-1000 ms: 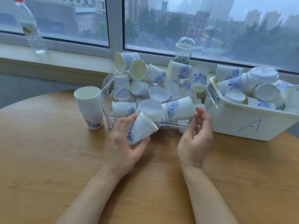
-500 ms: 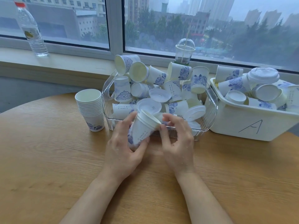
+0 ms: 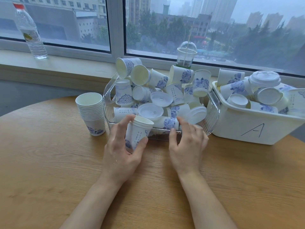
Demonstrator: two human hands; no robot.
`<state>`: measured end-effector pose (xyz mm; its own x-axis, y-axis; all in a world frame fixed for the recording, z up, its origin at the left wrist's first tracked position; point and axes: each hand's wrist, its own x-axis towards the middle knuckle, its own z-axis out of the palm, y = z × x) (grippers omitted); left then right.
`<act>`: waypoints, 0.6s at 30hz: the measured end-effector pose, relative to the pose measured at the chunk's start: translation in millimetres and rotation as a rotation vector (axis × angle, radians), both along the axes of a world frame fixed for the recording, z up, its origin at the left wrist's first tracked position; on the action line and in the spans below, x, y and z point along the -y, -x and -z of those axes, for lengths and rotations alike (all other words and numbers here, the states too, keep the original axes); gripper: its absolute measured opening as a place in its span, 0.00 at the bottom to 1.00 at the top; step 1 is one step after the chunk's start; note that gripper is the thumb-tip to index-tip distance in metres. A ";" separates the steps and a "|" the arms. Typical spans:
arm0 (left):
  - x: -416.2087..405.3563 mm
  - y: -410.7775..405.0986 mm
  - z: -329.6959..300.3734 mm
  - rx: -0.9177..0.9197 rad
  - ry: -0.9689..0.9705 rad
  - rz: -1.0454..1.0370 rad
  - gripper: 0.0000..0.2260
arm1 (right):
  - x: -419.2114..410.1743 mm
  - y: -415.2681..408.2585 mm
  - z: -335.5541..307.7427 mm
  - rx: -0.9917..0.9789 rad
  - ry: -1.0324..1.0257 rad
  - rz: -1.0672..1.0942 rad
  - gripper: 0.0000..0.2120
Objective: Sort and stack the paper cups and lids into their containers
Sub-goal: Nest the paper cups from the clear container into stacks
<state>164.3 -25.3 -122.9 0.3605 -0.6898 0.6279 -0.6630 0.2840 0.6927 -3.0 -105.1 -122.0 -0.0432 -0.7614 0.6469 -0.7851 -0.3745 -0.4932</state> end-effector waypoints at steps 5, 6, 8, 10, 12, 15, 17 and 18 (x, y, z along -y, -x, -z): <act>1.5 0.3 1.0 0.001 0.009 -0.022 0.33 | 2.2 3.4 -0.9 0.150 0.031 -0.101 0.12; 1.9 0.1 1.3 -0.009 0.003 -0.028 0.35 | 1.9 4.2 -1.3 0.196 0.042 -0.141 0.12; 2.2 -0.5 1.6 -0.018 -0.011 -0.033 0.38 | 0.4 4.6 -2.7 0.279 0.051 -0.202 0.13; 2.3 -1.2 2.0 -0.019 -0.019 -0.035 0.39 | -0.9 3.9 -5.5 0.329 0.049 -0.231 0.15; 2.6 -1.2 1.8 -0.026 -0.027 -0.036 0.40 | -0.6 4.0 -7.4 0.363 0.043 -0.245 0.17; 2.4 -0.6 1.9 -0.028 -0.031 -0.033 0.40 | 0.0 3.8 -9.2 0.362 0.042 -0.262 0.17; 2.1 -0.2 1.9 -0.024 -0.034 -0.027 0.40 | 0.3 3.2 -8.6 0.346 0.054 -0.267 0.17; 2.0 -0.1 2.0 -0.025 -0.034 -0.023 0.39 | 0.3 2.9 -8.1 0.360 0.064 -0.267 0.18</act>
<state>164.4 -27.3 -124.9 0.3918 -0.7021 0.5947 -0.6513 0.2449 0.7182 -5.9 -105.4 -113.9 -0.0815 -0.7356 0.6725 -0.4392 -0.5792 -0.6868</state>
